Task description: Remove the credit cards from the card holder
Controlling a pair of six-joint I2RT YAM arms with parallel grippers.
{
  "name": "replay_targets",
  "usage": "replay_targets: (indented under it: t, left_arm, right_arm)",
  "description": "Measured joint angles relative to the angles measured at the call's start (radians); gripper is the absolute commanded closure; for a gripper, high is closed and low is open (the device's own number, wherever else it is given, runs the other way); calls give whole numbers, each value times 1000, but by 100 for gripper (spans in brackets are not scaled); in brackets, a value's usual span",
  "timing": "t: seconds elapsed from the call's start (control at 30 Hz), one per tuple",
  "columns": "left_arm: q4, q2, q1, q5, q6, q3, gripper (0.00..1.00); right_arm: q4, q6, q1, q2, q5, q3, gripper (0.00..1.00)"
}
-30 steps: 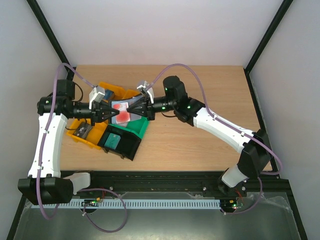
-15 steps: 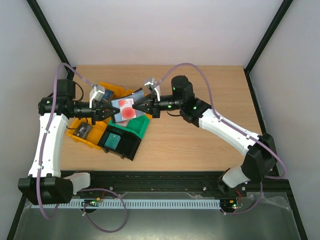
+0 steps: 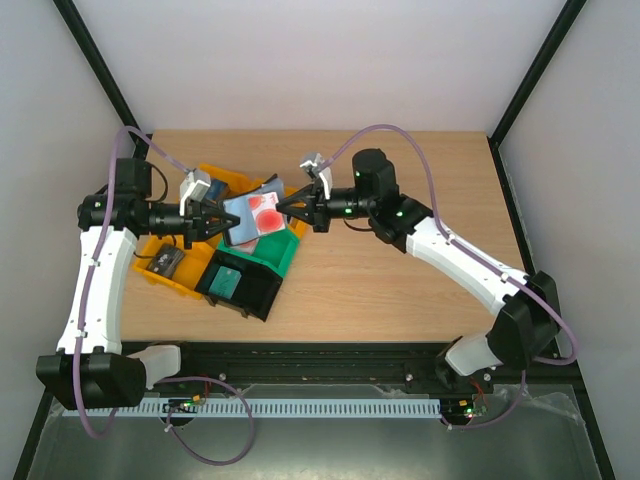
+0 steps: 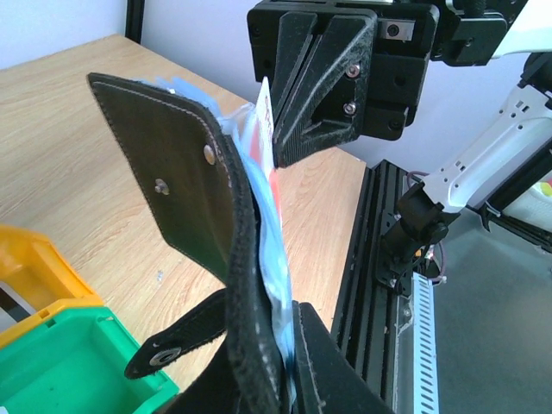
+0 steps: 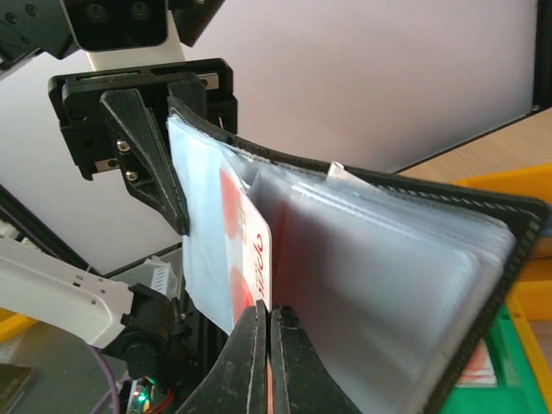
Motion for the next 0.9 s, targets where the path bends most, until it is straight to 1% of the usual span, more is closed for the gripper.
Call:
replay_targets:
  t: [0.13,0.3,0.4,0.53,0.73,0.9]
  left_arm:
    - [42,-1,9,-13,-58,-9,98]
    - [155,-6,27,-64,-206,-54,98]
    - [229,-6,44,-111,-301,-79,98]
    - [302,-5,65,-165,-392,-89,98]
    - [365,-9,111,-209,-480,-90,98]
    - [396,-62,171,-238,-525,-91,98]
  right_arm:
    - [-1,-3,-34,-26,20,-28,98]
    - [23,24,-114,-53,37,-88,98]
    - [24,32,-145,-55,58,-99,98]
    - [21,38,-179,-56,86,-100,98]
    - [-23,58,-197,-60,148,-89,98]
    - [-77,89,-197,-80,182,-72,98]
